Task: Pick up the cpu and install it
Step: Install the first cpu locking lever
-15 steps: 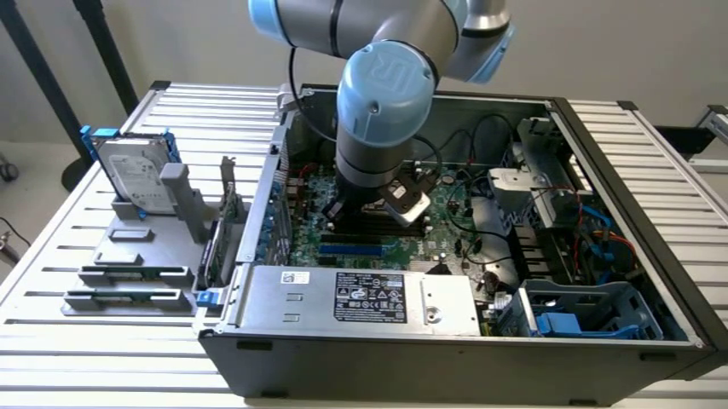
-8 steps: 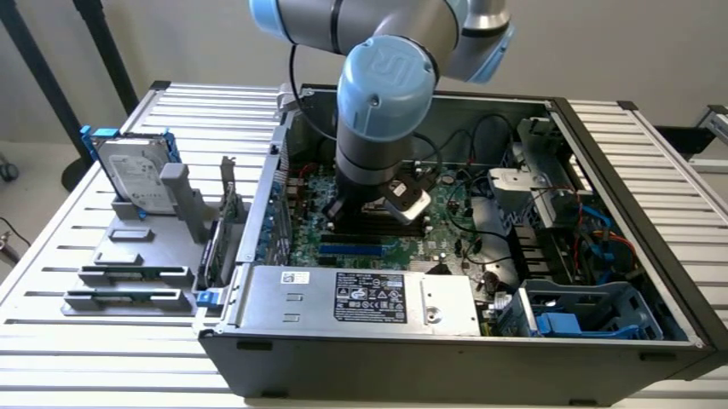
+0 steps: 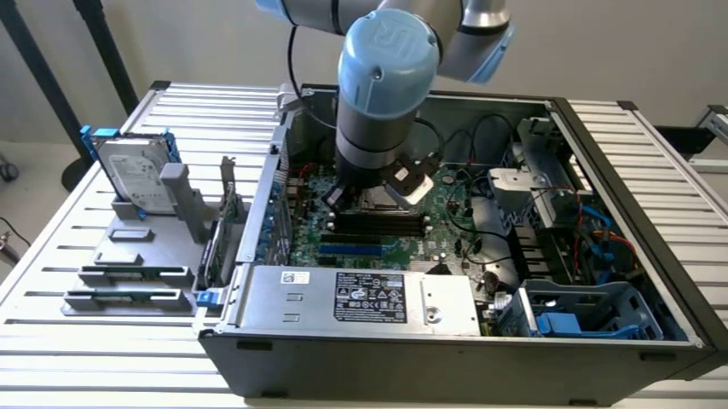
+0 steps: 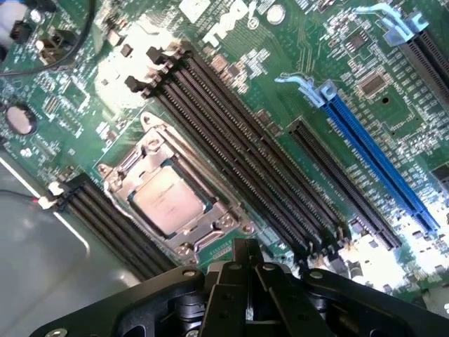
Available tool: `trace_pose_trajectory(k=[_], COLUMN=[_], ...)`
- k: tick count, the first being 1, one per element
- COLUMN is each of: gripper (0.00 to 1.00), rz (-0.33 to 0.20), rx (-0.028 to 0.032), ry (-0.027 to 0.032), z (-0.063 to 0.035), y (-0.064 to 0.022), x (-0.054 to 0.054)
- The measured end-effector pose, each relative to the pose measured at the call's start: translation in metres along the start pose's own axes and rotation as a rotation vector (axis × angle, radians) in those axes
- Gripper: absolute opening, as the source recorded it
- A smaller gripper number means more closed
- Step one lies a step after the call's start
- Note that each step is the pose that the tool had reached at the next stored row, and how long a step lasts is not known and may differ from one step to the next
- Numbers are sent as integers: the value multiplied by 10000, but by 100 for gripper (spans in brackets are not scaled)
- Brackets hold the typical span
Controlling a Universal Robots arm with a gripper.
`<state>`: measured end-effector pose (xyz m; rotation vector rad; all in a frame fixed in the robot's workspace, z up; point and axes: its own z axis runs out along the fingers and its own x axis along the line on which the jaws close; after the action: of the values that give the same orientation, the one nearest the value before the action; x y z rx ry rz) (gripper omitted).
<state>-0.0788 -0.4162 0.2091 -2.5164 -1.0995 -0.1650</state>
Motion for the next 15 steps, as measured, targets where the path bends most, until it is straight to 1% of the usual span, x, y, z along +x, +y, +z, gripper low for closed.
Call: trace_pose_trajectory(k=[7, 15], gripper=[11, 11], rz=[-266, -741], rx=[55, 169], ry=[-127, -300], z=[50, 84], y=[-131, -228], x=[138, 243])
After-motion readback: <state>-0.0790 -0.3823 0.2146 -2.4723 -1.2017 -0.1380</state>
